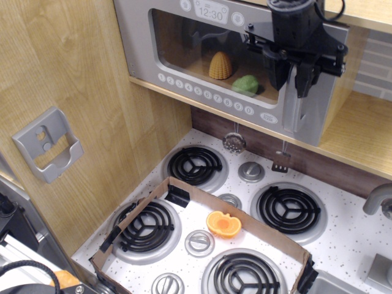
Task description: Open microwave
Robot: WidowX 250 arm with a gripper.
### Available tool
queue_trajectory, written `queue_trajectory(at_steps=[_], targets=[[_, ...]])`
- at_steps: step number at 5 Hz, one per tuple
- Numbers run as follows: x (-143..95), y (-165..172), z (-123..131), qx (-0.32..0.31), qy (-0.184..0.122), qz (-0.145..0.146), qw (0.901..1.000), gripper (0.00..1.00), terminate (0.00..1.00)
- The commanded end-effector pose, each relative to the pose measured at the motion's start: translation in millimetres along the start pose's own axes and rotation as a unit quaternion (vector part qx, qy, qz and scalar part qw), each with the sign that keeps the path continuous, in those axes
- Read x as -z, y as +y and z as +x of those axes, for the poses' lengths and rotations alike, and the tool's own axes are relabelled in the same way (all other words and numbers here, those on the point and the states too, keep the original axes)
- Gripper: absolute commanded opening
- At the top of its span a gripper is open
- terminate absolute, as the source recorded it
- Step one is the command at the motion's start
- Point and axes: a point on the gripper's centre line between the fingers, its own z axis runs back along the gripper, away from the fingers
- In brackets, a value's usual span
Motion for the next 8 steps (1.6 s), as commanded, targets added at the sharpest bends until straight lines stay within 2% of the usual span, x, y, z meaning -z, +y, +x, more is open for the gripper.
queue_trajectory(at_steps=[1, 2, 3, 5, 6, 7, 8], targets=[[-13.5, 2.3, -12.4, -0.018, -0.02, 0.008, 0.9996, 0.0, 0.0], [-15.3, 5.0, -24.7, -0.029, -0.021, 0.011, 0.9993, 0.0, 0.0], [-16.2, 8.8, -34.0, -0.036, -0.021, 0.008, 0.9991, 1.0, 0.0], [-21.6, 2.2, -31.1, -0.035, -0.004, 0.009, 0.9993, 1.0, 0.0], [-28.2, -3.2, -41.0, -0.051, -0.011, 0.016, 0.9985, 1.0, 0.0], [-32.0, -13.2, -68.0, -0.085, -0.027, 0.024, 0.9957, 1.0, 0.0], [-30.1, -37.6, -90.0, -0.128, -0.038, 0.032, 0.9905, 1.0, 0.0]])
